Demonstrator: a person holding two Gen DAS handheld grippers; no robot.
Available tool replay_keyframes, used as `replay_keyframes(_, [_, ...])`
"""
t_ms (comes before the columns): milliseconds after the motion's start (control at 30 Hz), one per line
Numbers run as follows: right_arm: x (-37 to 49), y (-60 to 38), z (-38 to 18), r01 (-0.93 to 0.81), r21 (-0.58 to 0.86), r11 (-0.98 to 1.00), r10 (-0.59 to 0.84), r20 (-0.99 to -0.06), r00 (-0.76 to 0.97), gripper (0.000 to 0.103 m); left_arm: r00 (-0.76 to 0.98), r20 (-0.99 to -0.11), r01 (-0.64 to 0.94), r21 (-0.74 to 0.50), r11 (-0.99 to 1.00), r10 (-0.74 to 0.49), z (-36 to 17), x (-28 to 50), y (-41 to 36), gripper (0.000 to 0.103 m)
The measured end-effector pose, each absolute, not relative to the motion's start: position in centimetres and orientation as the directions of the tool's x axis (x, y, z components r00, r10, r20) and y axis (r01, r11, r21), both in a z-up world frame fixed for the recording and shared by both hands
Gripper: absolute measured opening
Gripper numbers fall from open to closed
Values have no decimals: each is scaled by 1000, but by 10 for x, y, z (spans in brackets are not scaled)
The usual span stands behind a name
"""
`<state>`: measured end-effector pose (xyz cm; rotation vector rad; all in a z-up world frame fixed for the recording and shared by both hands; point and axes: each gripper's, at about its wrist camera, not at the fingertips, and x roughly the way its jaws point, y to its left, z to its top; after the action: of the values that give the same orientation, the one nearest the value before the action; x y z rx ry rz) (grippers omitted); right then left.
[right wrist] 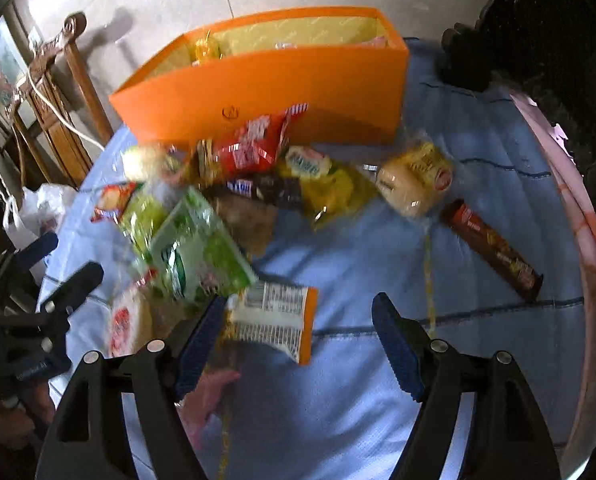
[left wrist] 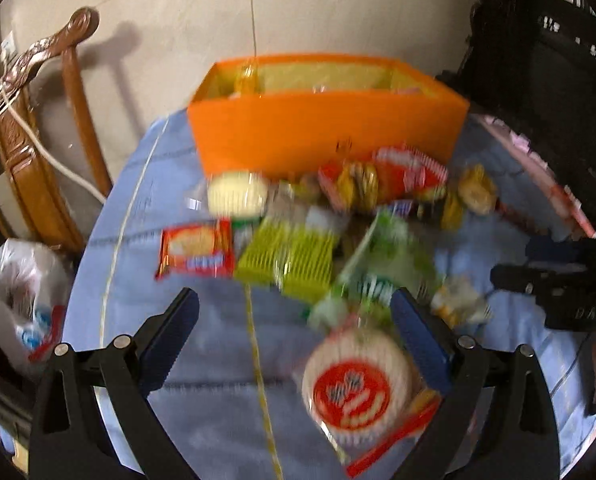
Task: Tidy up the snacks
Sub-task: 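Grasp the red-label rice cake with the left gripper while the right grasps a white barcode pack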
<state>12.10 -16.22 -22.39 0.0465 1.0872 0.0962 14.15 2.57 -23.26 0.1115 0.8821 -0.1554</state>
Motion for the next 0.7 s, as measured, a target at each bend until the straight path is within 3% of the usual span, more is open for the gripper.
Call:
replay_keyframes(200, [125,-153,-233,-60,57,997,78,-886,458,77,617,-784,141,23,990,-69,-247,135,31,94])
replay_keyframes(467, [140,-140,-254,-99,48,994,87,-897,433,76,605,-781,177,-62,982,-159,-265,126,13,94])
replay_keyframes(567, [147,-129,-271,-134,24,991,75,-918,389,76,562,-823,151,-2,989,-88,-289,131,6,96])
replay_keyframes(633, [146,-121,-279,-163,7,987,68,-925,374,74,543,-837,74,-36,997,-70,-299,135,19,95])
replay_keyframes(667, [144,-115,-281,-184,-26,982,45,-927,373,65,541,-838,58,-54,997,-77,-300,135,23,91])
replay_keyframes(700, [140,-108,-280,-223,-35,974,55,-922,383,51,542,-833,65,-90,994,-111,-300,134,27,67])
